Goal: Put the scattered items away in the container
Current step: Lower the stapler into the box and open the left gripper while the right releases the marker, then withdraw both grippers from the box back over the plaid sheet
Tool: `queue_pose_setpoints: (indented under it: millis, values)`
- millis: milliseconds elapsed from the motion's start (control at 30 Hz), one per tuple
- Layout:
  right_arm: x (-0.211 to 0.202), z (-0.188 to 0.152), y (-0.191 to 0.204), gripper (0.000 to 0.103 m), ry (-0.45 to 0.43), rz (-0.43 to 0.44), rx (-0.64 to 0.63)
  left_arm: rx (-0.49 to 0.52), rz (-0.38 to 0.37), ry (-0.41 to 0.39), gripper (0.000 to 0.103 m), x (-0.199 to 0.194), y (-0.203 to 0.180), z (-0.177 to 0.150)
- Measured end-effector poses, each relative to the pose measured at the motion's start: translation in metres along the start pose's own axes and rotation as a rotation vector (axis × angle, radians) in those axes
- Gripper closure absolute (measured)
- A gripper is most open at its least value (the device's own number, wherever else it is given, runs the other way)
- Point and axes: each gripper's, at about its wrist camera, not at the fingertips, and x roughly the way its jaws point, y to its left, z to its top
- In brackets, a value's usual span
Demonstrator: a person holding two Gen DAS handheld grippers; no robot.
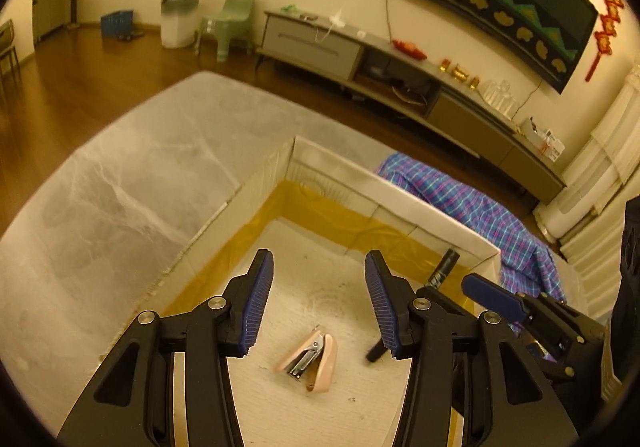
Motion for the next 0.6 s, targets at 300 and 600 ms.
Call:
queue_pose_setpoints:
  millis: [300, 600]
  values:
    - [-0.009, -0.002, 0.005, 0.053, -0.027, -0.009, 0.003, 0.014, -0.022, -0.06, 0.052, -0.022, 0.001, 0.005]
    - [-0.019, -0.014, 0.001, 0.053, -0.029, -0.001, 0.03, 0.034, -0.03, -0.114, 0.052, -0.041, -0.002, 0.004]
